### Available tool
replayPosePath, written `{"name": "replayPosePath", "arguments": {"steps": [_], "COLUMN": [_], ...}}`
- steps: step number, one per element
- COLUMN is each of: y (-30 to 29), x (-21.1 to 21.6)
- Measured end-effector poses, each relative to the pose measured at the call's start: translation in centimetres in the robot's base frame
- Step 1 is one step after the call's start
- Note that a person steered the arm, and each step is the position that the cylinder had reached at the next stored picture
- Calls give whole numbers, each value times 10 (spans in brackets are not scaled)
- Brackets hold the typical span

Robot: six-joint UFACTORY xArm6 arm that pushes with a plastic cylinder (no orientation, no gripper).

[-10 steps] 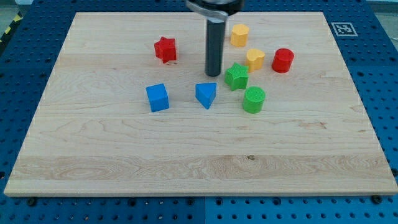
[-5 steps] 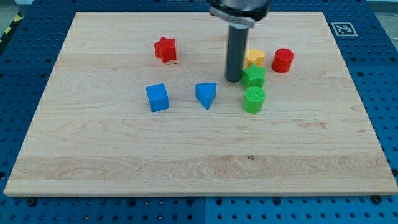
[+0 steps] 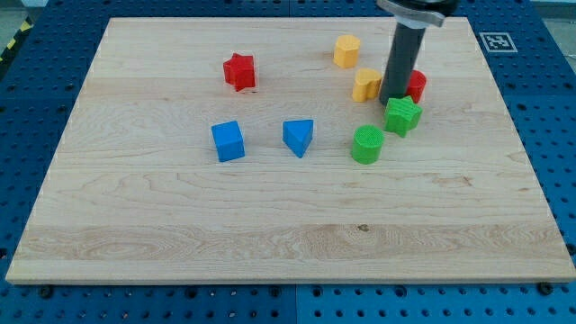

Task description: Slide the green star to the right side of the green circle

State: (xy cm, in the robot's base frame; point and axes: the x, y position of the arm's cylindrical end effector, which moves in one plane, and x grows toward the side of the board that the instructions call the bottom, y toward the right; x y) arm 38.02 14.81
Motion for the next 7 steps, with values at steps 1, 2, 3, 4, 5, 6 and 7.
{"name": "replayPosePath", "arguments": {"steps": [1,2,3,4,5,6,7], "y": [20,19,-7,-16,-16,-16,-10], "x": [4,8,7,8,14,30,39]}}
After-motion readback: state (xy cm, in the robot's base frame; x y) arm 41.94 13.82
